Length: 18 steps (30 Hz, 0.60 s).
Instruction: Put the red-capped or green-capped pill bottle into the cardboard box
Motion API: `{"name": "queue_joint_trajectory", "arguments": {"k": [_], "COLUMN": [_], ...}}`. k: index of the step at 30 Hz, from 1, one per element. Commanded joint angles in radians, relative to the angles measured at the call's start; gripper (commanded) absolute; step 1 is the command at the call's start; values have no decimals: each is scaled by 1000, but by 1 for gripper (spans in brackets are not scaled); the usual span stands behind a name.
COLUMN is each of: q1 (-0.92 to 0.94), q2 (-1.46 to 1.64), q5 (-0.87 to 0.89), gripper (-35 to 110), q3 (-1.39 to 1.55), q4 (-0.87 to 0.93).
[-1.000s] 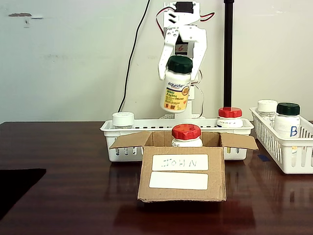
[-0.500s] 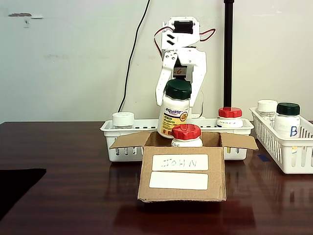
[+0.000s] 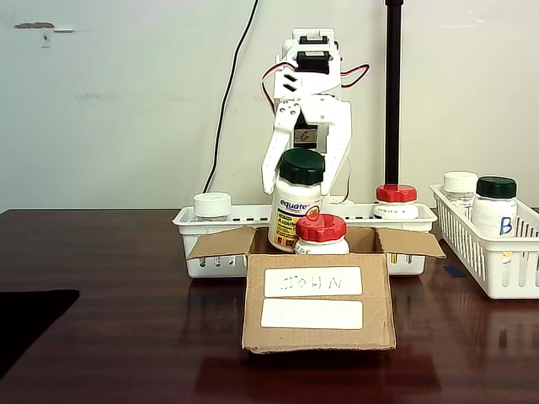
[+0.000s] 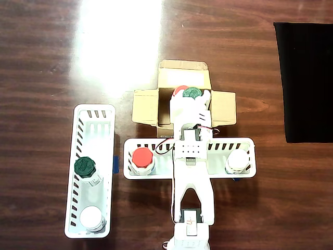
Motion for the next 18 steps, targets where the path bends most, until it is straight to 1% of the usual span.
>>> {"name": "queue_joint_trajectory", "arguments": {"k": [1, 8, 11, 13, 18], "q1": [17, 17, 15, 17, 31], "q2": [60, 86, 107, 137, 241], "q5": [26, 28, 29, 34, 54], "gripper": [12, 57, 73, 78, 78], "q3": [-43, -18, -12, 8, 44], "q4": [-26, -34, -34, -32, 51]}}
